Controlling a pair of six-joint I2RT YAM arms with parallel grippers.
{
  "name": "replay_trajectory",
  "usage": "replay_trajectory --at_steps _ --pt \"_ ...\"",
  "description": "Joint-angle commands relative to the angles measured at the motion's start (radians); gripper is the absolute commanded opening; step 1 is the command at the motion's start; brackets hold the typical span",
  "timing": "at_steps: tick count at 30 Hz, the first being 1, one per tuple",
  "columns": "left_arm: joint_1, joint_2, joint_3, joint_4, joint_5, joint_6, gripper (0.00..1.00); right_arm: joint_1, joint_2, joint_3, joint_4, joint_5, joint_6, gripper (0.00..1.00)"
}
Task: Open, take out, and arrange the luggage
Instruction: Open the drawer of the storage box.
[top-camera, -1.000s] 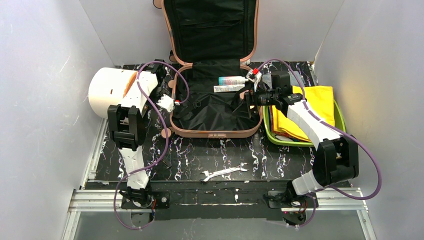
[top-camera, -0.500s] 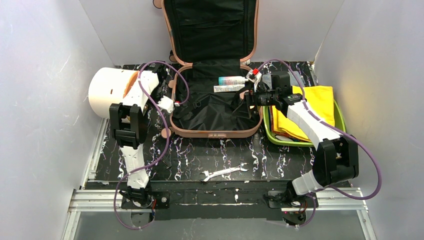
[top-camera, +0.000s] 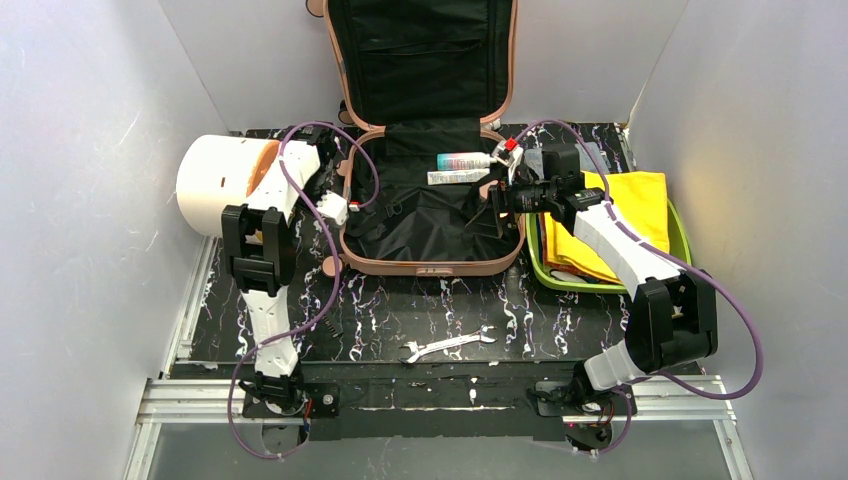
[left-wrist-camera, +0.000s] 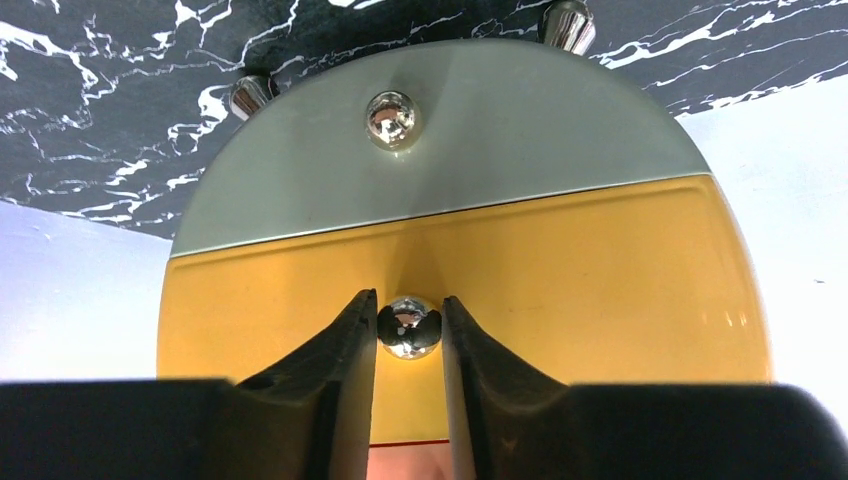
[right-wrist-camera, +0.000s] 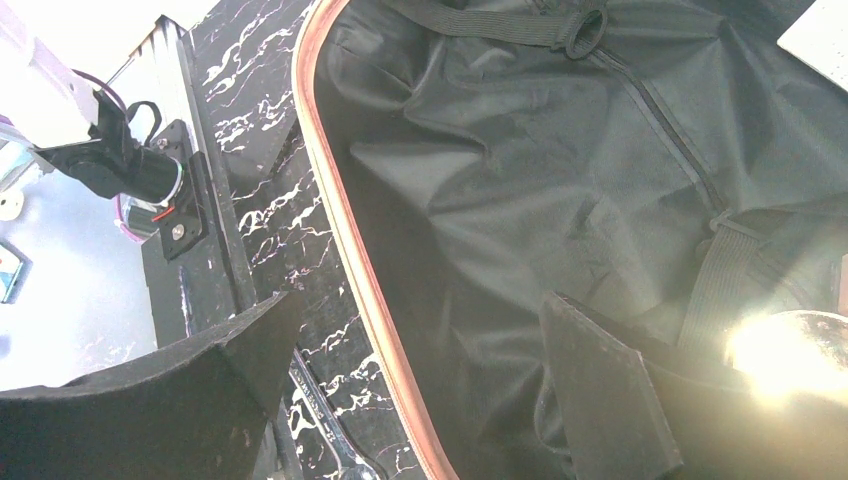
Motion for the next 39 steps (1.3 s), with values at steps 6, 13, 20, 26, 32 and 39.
replay_trajectory --at_steps 6,13,20,26,32,39 --pt "0.005 0.012 0.029 -0.052 -0.065 -0.022 0.06 -0.004 -0.040 -0.003 0.043 -0.028 0.004 0.98" --pt "-0.037 -0.020 0.025 -0.080 0.017 -0.043 0.02 -0.004 -0.044 -0.002 0.045 -0.030 0.007 0.98" --pt "-0.107 -0.062 0.008 -0.118 0.096 -0.076 0.00 -0.004 -0.050 -0.004 0.045 -0.030 0.009 0.98" --pt "-0.176 -0.103 -0.027 -0.122 0.120 -0.100 0.00 -0.004 -0.060 -0.005 0.047 -0.031 0.010 0.98" --pt "-0.238 -0.126 -0.041 -0.133 0.147 -0.129 0.00 -0.004 -0.081 -0.014 0.049 -0.028 0.009 0.98" --pt "-0.297 -0.131 -0.038 -0.148 0.160 -0.163 0.00 -0.004 -0.104 -0.025 0.051 -0.027 0.007 0.98"
